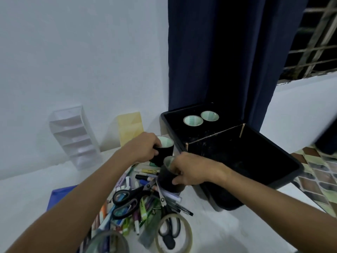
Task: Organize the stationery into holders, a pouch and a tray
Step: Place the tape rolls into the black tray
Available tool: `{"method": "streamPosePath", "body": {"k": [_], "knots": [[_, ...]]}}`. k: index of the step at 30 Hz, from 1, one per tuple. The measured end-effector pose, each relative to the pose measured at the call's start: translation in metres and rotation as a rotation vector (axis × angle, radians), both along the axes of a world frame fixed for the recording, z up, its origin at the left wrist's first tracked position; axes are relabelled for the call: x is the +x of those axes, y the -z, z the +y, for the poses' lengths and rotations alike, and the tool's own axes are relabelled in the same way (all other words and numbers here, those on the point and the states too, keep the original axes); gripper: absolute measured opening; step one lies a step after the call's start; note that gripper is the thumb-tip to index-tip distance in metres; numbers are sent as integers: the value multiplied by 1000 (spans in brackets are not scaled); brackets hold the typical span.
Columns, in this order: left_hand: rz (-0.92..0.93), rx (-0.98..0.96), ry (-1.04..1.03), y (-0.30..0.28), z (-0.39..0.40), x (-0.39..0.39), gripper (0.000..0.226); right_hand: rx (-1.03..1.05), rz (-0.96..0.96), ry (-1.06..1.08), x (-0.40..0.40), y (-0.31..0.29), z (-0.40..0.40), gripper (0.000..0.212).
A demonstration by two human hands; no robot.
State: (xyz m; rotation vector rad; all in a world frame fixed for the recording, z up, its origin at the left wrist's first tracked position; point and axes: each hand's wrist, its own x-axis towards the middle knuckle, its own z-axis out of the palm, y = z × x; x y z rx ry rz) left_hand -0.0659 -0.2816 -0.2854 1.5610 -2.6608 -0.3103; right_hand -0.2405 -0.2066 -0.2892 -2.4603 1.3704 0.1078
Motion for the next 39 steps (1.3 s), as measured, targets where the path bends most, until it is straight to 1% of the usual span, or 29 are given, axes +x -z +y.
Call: {"method": "streamPosePath", "body": {"k": [1, 5, 8, 9, 10, 12, 14, 17, 20, 24, 26, 29, 33, 39], "knots": [[13, -17, -8, -8, 0, 1, 22, 19, -61, 37, -5, -10, -3, 30], [130, -89, -62, -51, -4, 3, 19, 28, -289, 118, -31, -56, -15, 13], [246, -135, -120, -83, -13, -5, 17, -55, -350, 158, -52, -88, -26, 16], [289, -146, -142, -90, -17, -10, 17, -85, -350, 192, -60, -97, -32, 9], [325, -159, -160, -95, -21, -15, 17, -127, -336, 223, -68, -103, -38, 2], [361, -181, -175, -100, -30, -28, 15, -221, -270, 285, -86, -110, -55, 11], [339, -180, -152, -98, -36, -45, 11, -278, -177, 348, -102, -110, -71, 15], [261, -155, -78, -83, -43, -71, 10, -288, 9, 380, -119, -94, -94, 23], [181, -128, -48, -60, -50, -92, 16, -231, 104, 380, -130, -72, -109, 29], [66, -93, -32, -38, -57, -107, 24, -185, 90, 390, -141, -53, -124, 33], [35, -76, -25, -33, -61, -110, 29, -185, 84, 402, -144, -49, -128, 32], [28, -46, -13, -31, -67, -112, 31, -169, 89, 398, -150, -46, -132, 31], [31, 15, 51, -28, -70, -115, 35, -93, 100, 401, -159, -44, -134, 34], [63, 47, 68, -16, -72, -116, 33, -59, 115, 367, -166, -47, -136, 25]]}}
